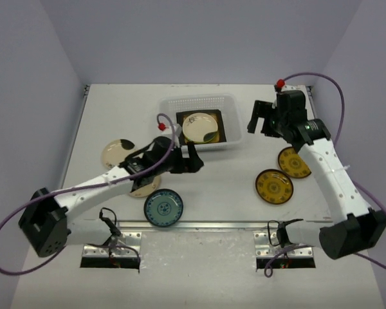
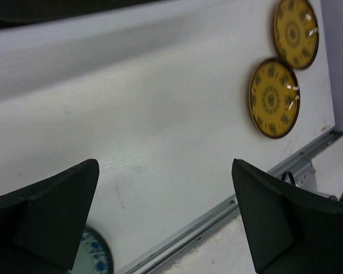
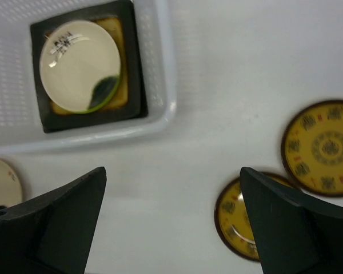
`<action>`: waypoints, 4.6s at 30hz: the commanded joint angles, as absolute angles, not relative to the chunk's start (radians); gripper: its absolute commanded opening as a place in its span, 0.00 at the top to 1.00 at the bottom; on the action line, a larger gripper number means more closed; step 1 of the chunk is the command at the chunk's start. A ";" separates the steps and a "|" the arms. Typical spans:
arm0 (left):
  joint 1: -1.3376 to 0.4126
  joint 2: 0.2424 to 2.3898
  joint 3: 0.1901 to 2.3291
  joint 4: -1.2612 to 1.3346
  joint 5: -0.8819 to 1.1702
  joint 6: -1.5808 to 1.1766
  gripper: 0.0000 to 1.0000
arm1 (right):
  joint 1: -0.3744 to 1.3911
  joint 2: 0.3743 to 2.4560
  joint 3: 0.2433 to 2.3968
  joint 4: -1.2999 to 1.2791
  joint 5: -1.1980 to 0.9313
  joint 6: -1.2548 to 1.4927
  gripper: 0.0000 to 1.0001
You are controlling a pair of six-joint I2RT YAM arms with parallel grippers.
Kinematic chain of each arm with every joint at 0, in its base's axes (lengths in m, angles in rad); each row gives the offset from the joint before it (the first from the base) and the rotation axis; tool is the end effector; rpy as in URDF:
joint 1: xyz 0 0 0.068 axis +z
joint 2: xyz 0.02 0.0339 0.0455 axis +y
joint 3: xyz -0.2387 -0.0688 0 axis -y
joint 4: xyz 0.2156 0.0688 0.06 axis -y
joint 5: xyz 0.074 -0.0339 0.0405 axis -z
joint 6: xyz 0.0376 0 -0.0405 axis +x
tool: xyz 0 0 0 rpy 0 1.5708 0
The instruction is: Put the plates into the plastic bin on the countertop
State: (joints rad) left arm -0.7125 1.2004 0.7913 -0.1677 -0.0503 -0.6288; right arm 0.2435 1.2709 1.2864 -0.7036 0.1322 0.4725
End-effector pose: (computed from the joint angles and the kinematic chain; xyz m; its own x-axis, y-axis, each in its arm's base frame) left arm 0.1895 -0.1612 0.2445 -0.6990 -0.1724 -0.6940 0.2595 0.8432 -0.4708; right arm 0.2439 0.0555 0.3342 -0.6126 0.3127 -0.7259 0.1557 0.9482 0.2770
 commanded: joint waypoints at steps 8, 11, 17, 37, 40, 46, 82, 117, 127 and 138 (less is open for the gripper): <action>-0.987 1.906 1.237 0.181 0.041 -0.857 0.00 | 0.242 0.739 1.016 -0.725 0.224 0.509 0.01; -1.008 2.083 1.391 0.144 0.067 -0.869 0.00 | 0.242 0.694 1.031 -0.755 0.213 0.496 0.01; -1.028 2.289 1.562 0.053 0.117 -0.870 0.06 | 0.242 0.662 1.029 -0.796 0.183 0.489 0.01; -1.035 2.409 1.647 -0.083 0.062 -0.816 1.00 | 0.242 0.646 1.002 -0.761 0.097 0.506 0.01; -1.035 2.375 1.622 -0.064 0.052 -0.805 0.90 | 0.242 0.655 1.005 -0.758 0.092 0.506 0.01; -1.038 2.380 1.625 -0.025 0.124 -0.799 0.57 | 0.241 0.668 1.007 -0.751 0.083 0.510 0.01; -0.767 1.817 1.494 -0.163 0.090 -0.642 1.00 | 0.240 0.789 0.966 -0.707 0.322 0.584 0.01; -0.341 1.994 1.555 -0.238 0.212 -0.586 0.52 | -0.121 1.117 0.856 -0.541 0.104 0.640 0.01; -0.368 1.916 1.538 -0.311 0.082 -0.556 0.00 | -0.132 1.172 0.880 -0.593 0.217 0.755 0.01; -0.515 1.326 1.334 -0.526 -0.185 -0.474 0.00 | -0.246 1.208 0.751 -0.536 0.290 1.171 0.01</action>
